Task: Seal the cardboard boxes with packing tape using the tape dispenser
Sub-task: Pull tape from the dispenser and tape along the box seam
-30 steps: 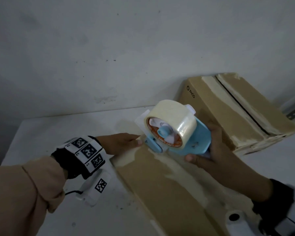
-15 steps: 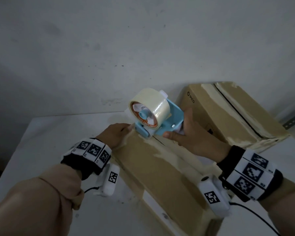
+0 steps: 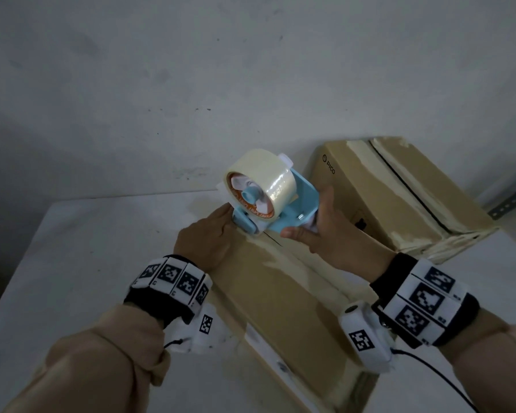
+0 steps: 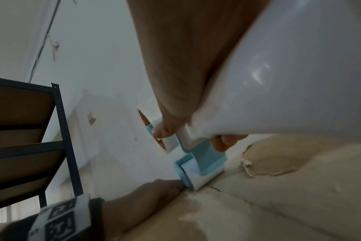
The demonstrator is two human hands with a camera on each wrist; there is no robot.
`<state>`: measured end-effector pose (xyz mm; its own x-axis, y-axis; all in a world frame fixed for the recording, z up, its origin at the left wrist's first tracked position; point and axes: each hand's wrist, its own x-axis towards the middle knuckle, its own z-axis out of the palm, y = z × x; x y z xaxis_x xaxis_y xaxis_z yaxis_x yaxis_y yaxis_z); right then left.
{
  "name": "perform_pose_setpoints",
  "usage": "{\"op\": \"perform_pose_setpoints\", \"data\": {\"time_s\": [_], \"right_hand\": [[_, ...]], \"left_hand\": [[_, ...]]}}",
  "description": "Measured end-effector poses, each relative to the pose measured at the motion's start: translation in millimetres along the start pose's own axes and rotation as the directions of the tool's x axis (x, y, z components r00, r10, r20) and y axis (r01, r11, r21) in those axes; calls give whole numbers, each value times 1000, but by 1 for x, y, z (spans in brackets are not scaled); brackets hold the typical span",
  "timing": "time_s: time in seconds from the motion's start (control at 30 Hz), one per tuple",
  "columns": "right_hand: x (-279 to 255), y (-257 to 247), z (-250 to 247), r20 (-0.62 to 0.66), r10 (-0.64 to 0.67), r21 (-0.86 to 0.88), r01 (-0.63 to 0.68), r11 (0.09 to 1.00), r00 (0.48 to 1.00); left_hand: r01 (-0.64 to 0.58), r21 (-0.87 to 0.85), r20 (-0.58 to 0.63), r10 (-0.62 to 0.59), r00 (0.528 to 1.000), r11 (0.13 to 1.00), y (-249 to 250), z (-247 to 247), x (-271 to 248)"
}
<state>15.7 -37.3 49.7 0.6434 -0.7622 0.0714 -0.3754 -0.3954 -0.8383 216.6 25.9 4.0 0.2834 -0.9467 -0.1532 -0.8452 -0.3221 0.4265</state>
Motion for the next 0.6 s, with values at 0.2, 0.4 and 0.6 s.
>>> {"op": "perform_pose_setpoints", "data": {"time_s": [0.2, 0.4, 0.6], "right_hand": [[-46, 9, -22, -19, 30, 16, -30, 999, 999], [-110, 30, -51, -63, 25, 84, -20, 996, 998], [-110, 37, -53, -18, 7, 93, -6, 996, 1000]], "left_hand": [[44, 70, 9, -45, 999, 997, -1, 3, 3], [123, 53, -2, -123, 992, 991, 7, 5, 4], [11, 404, -57, 13, 998, 915, 35, 20, -8]]}}
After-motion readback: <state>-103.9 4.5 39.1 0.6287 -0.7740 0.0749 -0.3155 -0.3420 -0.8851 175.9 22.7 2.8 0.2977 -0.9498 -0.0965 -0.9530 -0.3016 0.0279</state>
